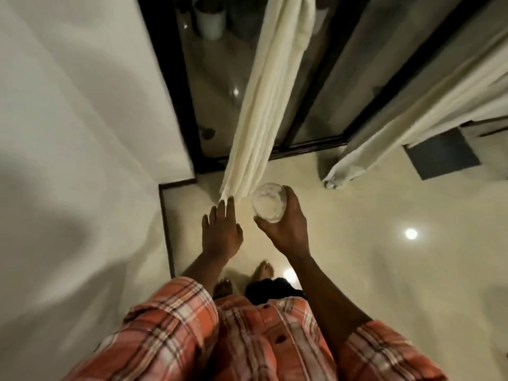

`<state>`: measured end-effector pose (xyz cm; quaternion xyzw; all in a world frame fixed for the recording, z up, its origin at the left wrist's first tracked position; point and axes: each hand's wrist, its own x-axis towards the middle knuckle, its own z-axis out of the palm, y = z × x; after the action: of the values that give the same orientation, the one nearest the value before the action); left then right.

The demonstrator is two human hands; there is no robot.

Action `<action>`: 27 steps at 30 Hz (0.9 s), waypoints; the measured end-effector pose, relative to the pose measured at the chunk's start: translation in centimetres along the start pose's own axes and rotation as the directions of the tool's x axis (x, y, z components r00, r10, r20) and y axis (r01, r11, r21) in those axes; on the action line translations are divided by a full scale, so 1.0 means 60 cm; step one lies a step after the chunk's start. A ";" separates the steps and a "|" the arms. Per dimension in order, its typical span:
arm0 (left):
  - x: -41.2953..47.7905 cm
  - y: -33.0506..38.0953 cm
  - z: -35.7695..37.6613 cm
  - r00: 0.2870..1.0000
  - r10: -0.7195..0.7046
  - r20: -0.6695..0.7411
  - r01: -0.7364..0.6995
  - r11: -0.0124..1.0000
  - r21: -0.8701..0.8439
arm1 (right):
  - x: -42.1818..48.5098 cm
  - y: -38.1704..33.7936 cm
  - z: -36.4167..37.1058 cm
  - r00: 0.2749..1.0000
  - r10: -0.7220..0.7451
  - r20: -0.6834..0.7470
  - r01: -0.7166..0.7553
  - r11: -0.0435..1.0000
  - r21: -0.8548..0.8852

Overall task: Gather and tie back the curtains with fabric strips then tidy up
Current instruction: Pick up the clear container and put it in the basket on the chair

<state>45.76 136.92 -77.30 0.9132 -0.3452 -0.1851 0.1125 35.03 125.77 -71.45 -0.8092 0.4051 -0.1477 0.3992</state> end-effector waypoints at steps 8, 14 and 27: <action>0.005 0.202 0.008 0.942 0.334 0.036 -0.335 0.925 0.177 | -0.073 0.095 -0.160 0.912 0.207 -0.353 -0.177 0.977 0.115; -0.018 0.401 0.068 0.857 0.501 0.119 -0.515 0.833 0.200 | -0.116 0.209 -0.305 0.830 0.309 -0.464 -0.246 0.950 0.192; -0.082 0.747 0.202 0.740 0.635 0.220 -0.672 0.696 0.254 | -0.161 0.455 -0.559 0.670 0.443 -0.596 -0.322 0.896 0.305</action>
<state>10.93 106.28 -72.06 0.7238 -0.6781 -0.1273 0.0031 -4.58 105.97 -70.14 -0.5647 0.6644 -0.3672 0.3238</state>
